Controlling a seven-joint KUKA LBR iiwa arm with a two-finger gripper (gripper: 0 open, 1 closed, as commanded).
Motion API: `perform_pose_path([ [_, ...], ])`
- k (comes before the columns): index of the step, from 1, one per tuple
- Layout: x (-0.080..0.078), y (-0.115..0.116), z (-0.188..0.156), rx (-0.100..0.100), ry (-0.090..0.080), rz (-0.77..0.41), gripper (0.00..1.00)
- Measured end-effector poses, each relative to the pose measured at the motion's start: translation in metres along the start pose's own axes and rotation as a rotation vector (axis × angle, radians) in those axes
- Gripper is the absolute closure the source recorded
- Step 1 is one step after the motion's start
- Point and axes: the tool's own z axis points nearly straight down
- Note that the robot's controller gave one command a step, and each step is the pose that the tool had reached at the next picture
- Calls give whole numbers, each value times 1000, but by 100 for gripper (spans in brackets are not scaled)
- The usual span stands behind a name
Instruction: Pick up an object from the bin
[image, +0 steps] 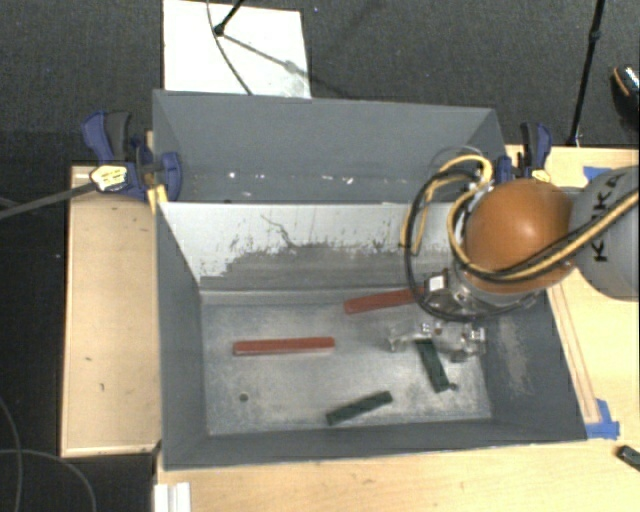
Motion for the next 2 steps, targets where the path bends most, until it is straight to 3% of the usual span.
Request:
perform_pose_path([
  [1,-1,0,0,-3,-1,8,100],
  [2,-38,-17,-150,6,-1,-193,100],
])
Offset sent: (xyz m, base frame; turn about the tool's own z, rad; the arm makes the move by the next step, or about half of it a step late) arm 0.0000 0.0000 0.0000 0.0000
